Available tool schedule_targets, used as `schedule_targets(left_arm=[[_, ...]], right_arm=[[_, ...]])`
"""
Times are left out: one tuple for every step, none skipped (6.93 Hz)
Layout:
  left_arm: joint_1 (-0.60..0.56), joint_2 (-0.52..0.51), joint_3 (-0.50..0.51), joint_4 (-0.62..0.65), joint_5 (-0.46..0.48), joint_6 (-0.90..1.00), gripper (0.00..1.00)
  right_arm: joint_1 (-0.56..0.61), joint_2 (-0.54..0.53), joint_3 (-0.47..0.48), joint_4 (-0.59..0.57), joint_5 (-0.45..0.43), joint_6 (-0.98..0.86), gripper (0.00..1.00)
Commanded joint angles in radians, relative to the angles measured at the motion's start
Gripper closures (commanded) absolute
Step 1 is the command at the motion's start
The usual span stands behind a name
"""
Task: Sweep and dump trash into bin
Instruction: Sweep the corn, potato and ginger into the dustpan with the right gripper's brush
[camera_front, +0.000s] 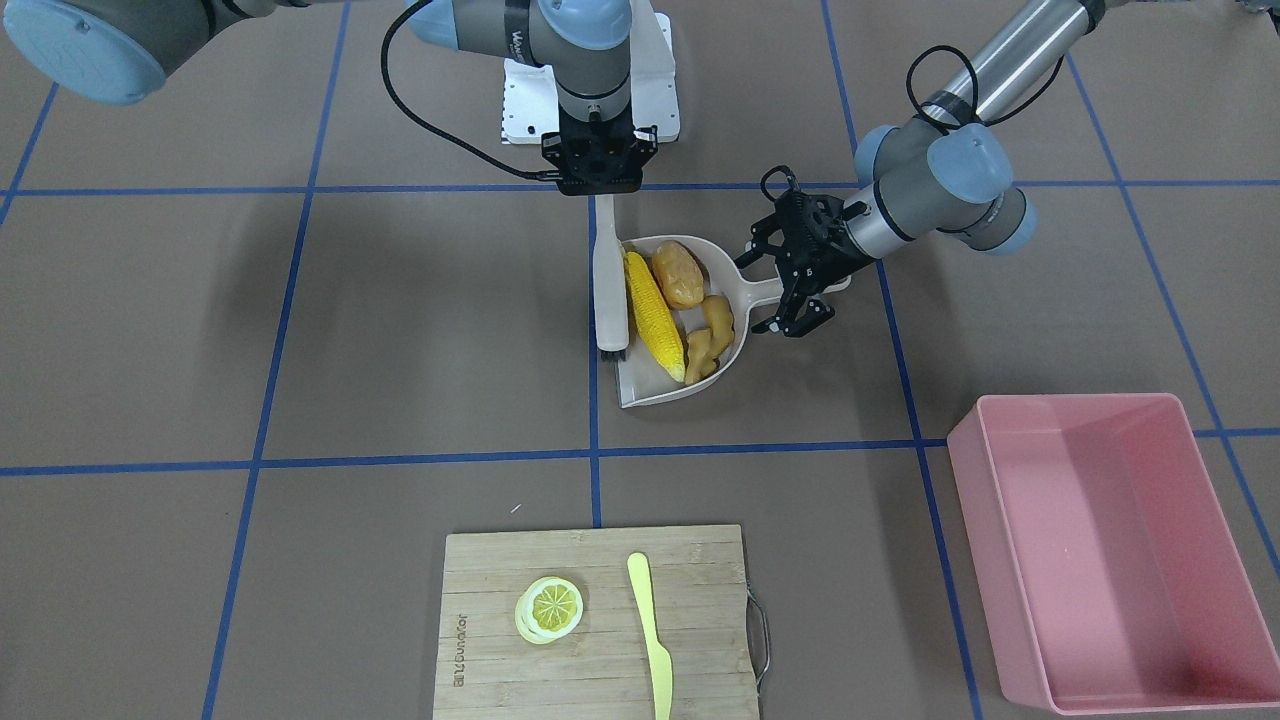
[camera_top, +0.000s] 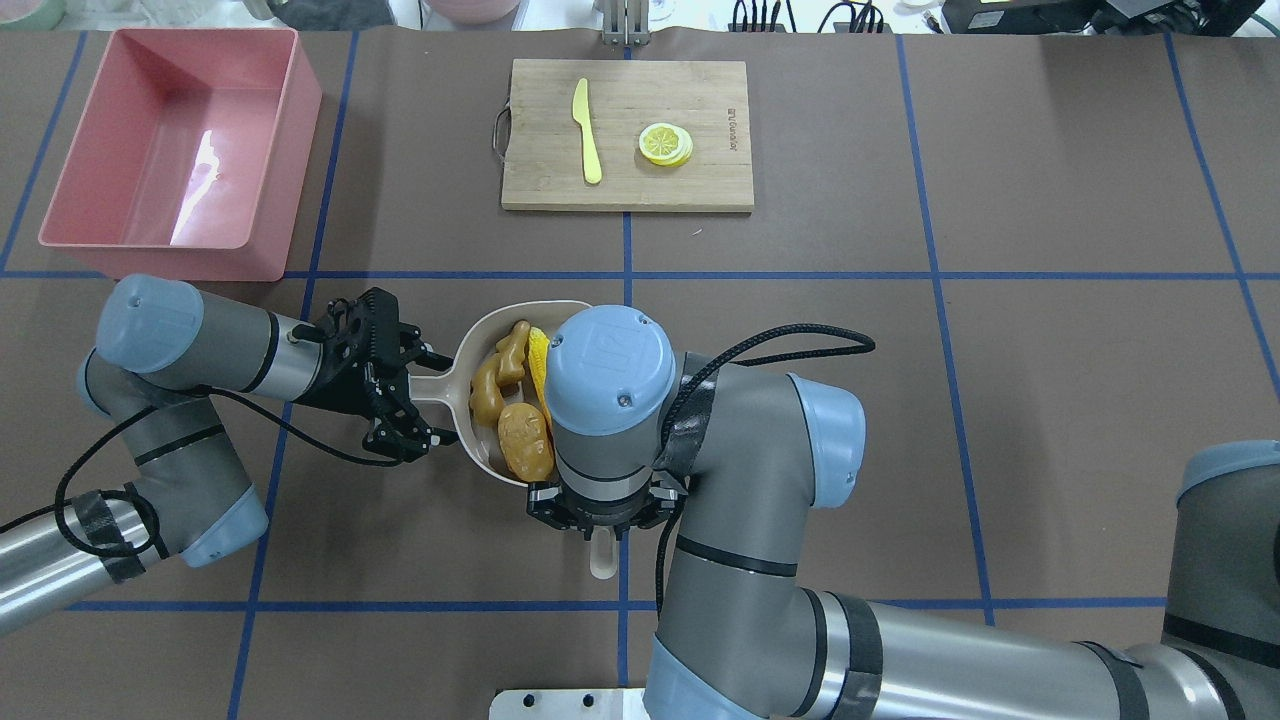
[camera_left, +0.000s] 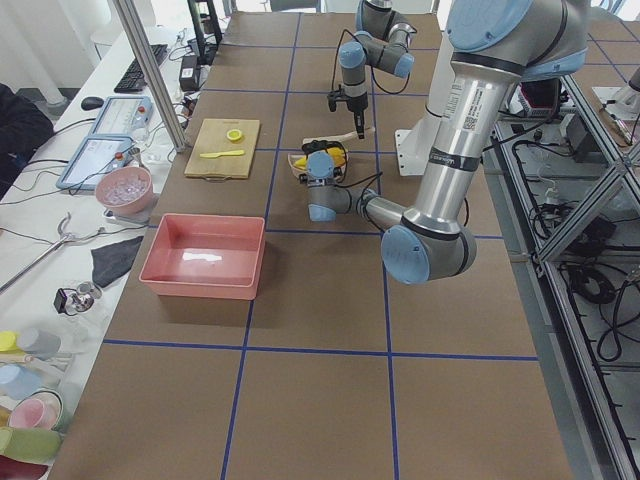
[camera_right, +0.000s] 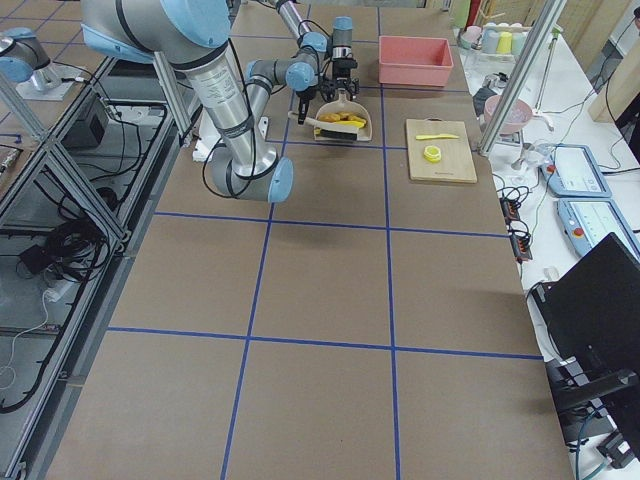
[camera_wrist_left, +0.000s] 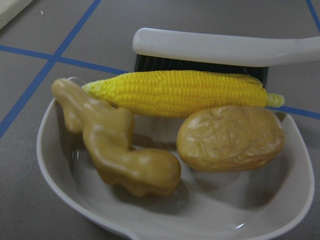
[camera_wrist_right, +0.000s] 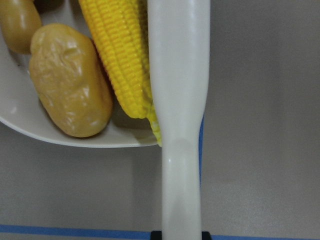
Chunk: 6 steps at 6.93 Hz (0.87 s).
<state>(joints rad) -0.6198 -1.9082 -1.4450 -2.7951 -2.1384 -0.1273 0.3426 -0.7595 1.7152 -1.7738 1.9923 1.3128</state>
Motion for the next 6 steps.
schedule_targets(left_arm=[[0.000,0.000,0.000,0.000,0.000,0.000,0.02],[0.000,0.000,0.000,0.002,0.000,0.000,0.02],[0.000,0.000,0.000,0.002,0.000,0.000,0.02],[0.000,0.000,0.000,0.002,0.000,0.000,0.02],[0.000,0.000,0.000,0.002,0.000,0.000,0.02],[0.000,0.000,-0.002,0.002,0.000,0.000,0.02]], right_arm=[[0.001,0.018,0.000,-0.012,0.006,-0.006,1.00],[0.003,0.026,0.003,-0.022,0.008,-0.010,1.00],[0.003,0.032,0.000,-0.022,0.008,-0.012,1.00],[0.003,0.038,-0.003,-0.022,0.010,-0.013,1.00],[0.009,0.037,0.003,-0.039,0.016,-0.023,1.00],[0.024,0.039,0.015,-0.083,0.019,-0.059,1.00]])
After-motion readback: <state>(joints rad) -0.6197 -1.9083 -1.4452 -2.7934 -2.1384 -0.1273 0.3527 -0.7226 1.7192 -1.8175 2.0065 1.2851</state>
